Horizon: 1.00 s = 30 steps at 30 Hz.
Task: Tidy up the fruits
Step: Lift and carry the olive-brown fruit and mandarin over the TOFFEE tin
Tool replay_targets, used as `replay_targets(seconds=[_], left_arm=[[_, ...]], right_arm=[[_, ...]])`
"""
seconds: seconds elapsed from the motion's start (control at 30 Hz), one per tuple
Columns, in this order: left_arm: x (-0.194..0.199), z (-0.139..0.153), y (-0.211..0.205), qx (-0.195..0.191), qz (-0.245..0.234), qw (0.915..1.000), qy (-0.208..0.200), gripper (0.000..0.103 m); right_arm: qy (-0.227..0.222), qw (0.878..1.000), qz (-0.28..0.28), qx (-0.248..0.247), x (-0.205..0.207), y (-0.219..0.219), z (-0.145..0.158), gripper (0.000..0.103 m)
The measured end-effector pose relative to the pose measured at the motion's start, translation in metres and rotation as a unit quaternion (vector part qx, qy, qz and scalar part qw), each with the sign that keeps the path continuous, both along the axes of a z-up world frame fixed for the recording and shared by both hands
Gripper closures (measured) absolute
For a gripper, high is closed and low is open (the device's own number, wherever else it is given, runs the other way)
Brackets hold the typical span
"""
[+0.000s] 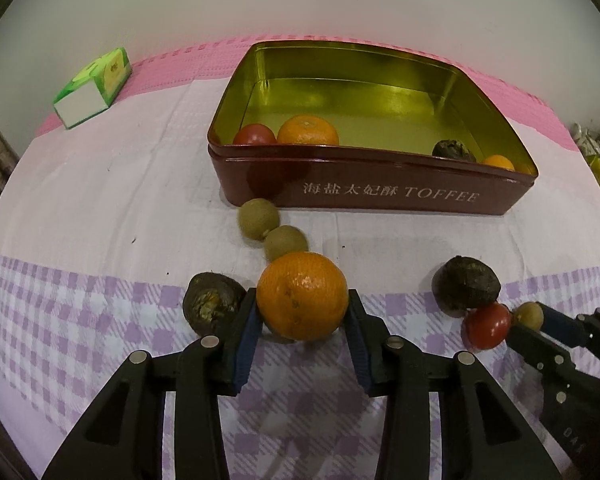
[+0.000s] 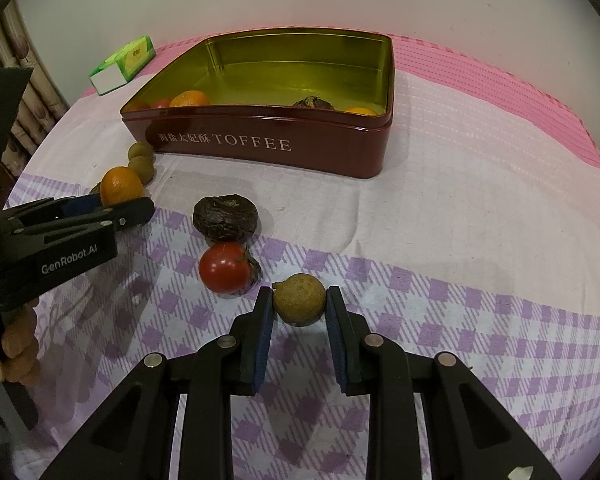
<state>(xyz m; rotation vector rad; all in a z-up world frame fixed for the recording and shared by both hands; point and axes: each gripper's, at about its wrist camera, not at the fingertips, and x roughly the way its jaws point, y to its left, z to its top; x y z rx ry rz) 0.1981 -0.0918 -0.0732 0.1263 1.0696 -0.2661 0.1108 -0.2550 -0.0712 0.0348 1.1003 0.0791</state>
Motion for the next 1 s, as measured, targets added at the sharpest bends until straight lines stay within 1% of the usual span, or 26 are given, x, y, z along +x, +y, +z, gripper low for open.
replay_targets(seconds=[0.3, 0.67, 1.0], left_arm=[[-0.023, 0.003, 0.003, 0.003, -0.007, 1.0, 0.003, 0.062], [-0.038, 0.006, 0.009, 0.001, -0.012, 0.9999, 0.003, 0.062], [-0.051, 0.01, 0.018, -0.02, -0.018, 0.9996, 0.002, 0.062]], right_arm=[[0.0, 1.0, 0.0, -0.003, 0.001, 0.002, 0.0, 0.078], [-0.001, 1.0, -0.001, -0.009, 0.001, 0.003, -0.001, 0.078], [-0.002, 1.0, -0.003, -0.009, -0.001, 0.004, -0.001, 0.079]])
